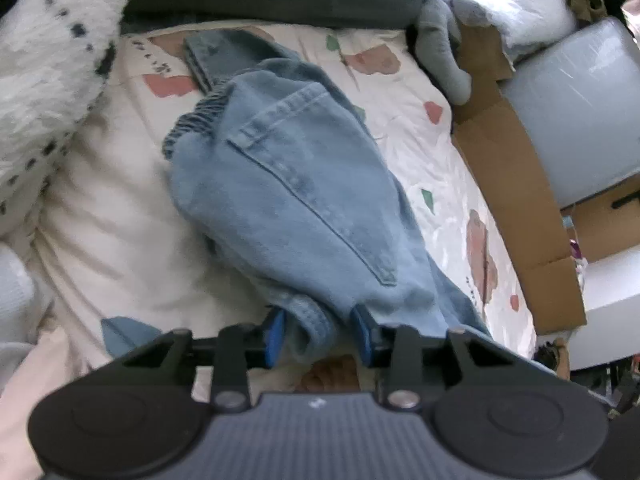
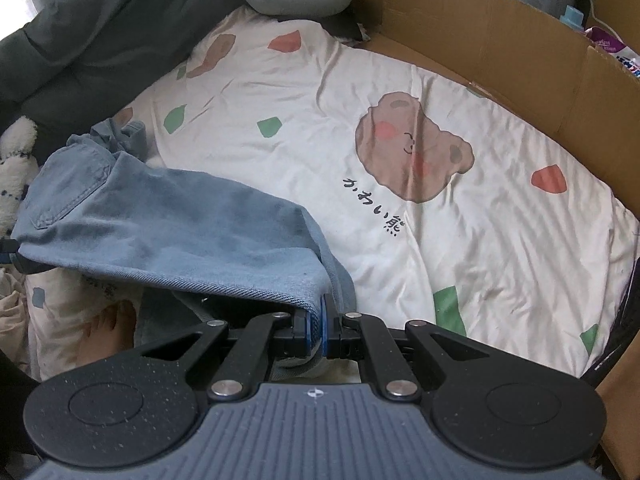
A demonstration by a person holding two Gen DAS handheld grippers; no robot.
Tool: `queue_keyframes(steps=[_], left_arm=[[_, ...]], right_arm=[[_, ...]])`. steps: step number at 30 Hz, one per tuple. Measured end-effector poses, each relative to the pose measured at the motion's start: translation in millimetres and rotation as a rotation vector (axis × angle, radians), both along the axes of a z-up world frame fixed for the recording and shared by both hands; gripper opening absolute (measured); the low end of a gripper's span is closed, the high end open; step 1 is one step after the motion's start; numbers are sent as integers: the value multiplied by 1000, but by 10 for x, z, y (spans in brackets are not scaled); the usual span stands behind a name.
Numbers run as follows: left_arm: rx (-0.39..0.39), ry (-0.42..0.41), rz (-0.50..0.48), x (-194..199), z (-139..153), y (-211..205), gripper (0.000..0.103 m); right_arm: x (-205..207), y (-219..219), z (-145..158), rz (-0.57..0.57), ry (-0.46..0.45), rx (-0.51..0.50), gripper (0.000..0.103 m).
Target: Fold clothes
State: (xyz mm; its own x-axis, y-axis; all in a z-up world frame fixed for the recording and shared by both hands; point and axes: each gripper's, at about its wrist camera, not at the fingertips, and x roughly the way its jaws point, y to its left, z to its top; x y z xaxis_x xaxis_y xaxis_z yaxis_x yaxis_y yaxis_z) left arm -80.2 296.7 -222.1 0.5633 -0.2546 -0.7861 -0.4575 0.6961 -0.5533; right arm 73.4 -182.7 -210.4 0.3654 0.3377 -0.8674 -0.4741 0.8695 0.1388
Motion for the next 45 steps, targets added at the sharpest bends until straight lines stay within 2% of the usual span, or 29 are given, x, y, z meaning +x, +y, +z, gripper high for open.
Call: queue_keyframes(steps=[2,10,15,17,19,20,21,23,27,35,45], left_arm=[[21,-4,29,-50,10,39,56],[-33,-11,158,-125,-195,219,60],[-88,-70,264,-120,-369,385,61],[-93,-95,280,-83,-397,454,54],[-116,-115,297,-54,-418,529,34],[-114,-116,299,-40,-410,556,20],[-96,-118,294,-22,-377,568,13],[-54,-131,283,19,-281,574,8],[-14,-190,290,108,-23,597,4],[30,-334,262,548,529,596,3],[96,-408,256,1473,826,600,3]], right_arm=[[4,4,4,-5,0,-1,2],[35,17,-8,0,11,-11,2],[47,34,2,-1,15,-19,2],[46,43,14,0,13,-22,3],[40,52,31,2,7,-25,3],[38,55,42,3,2,-27,3],[44,61,55,5,-2,-28,3],[59,75,84,9,-8,-28,3],[124,108,169,21,-28,-34,3],[437,144,329,24,-77,-58,3],[1056,247,426,41,-128,-93,3]])
